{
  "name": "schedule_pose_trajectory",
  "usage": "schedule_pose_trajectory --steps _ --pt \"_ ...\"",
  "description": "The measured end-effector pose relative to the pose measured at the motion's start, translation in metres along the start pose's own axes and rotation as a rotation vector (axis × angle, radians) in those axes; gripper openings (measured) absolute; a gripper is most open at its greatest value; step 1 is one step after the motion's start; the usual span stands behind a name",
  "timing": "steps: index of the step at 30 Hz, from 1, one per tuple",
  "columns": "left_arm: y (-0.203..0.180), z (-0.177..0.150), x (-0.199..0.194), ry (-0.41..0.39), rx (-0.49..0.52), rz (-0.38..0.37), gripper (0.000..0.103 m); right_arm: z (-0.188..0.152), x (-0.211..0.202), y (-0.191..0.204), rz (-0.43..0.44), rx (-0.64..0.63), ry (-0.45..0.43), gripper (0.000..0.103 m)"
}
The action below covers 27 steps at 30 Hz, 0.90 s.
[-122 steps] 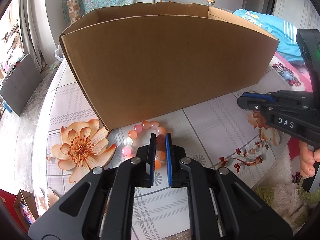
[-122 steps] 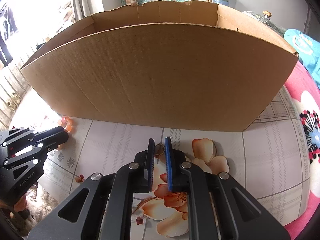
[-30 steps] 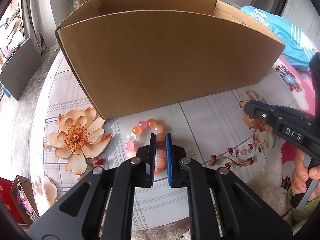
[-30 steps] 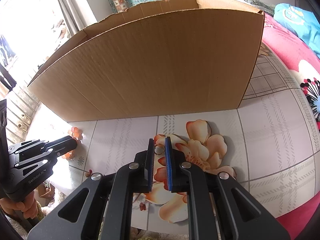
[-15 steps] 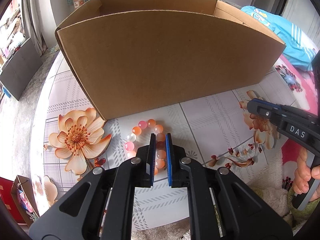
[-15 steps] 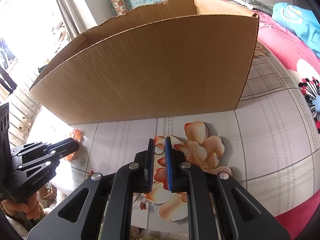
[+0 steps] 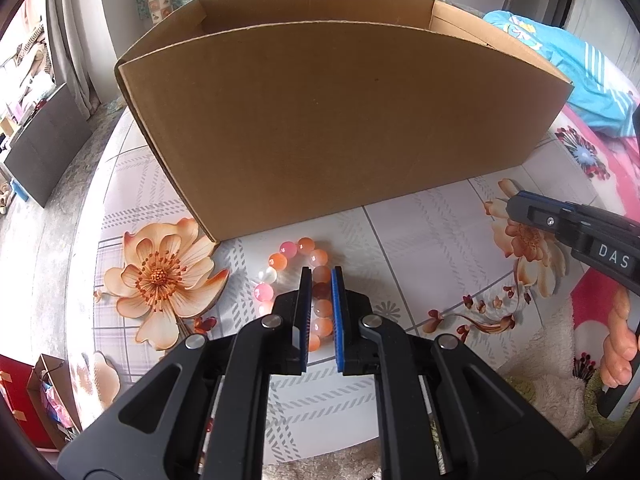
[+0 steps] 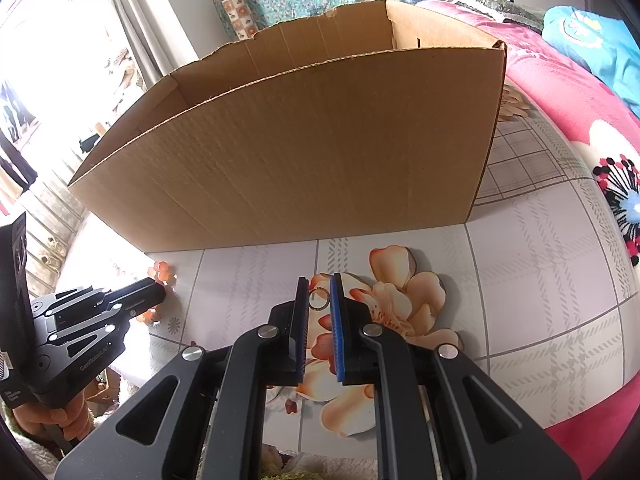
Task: Organize jewelry
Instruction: 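Carry the pink bracelet and gold ring over the box with both grippers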
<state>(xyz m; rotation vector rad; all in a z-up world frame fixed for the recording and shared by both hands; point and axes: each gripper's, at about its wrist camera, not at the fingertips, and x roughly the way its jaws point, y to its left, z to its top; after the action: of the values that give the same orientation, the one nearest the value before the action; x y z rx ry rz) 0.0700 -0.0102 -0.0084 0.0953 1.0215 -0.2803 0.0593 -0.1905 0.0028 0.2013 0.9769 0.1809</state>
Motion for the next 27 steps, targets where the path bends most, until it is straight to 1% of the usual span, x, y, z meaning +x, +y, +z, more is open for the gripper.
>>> schedule_pose_trajectory --steps 9,19,22,27 --pt "0.0 -0.004 -0.003 -0.005 0.001 0.007 0.008 -0.001 -0.005 0.001 0.001 -0.005 -0.011 0.011" --pt "-0.001 -0.008 -0.025 -0.066 0.019 0.028 0.008 0.001 -0.012 0.003 0.017 -0.015 -0.032 0.011" --pt "0.001 -0.01 -0.042 -0.109 0.018 0.003 0.008 0.003 -0.013 0.006 0.035 -0.017 -0.041 0.011" --pt "0.01 -0.011 -0.075 -0.197 0.013 -0.074 0.008 0.007 -0.023 0.011 0.061 -0.027 -0.073 0.011"
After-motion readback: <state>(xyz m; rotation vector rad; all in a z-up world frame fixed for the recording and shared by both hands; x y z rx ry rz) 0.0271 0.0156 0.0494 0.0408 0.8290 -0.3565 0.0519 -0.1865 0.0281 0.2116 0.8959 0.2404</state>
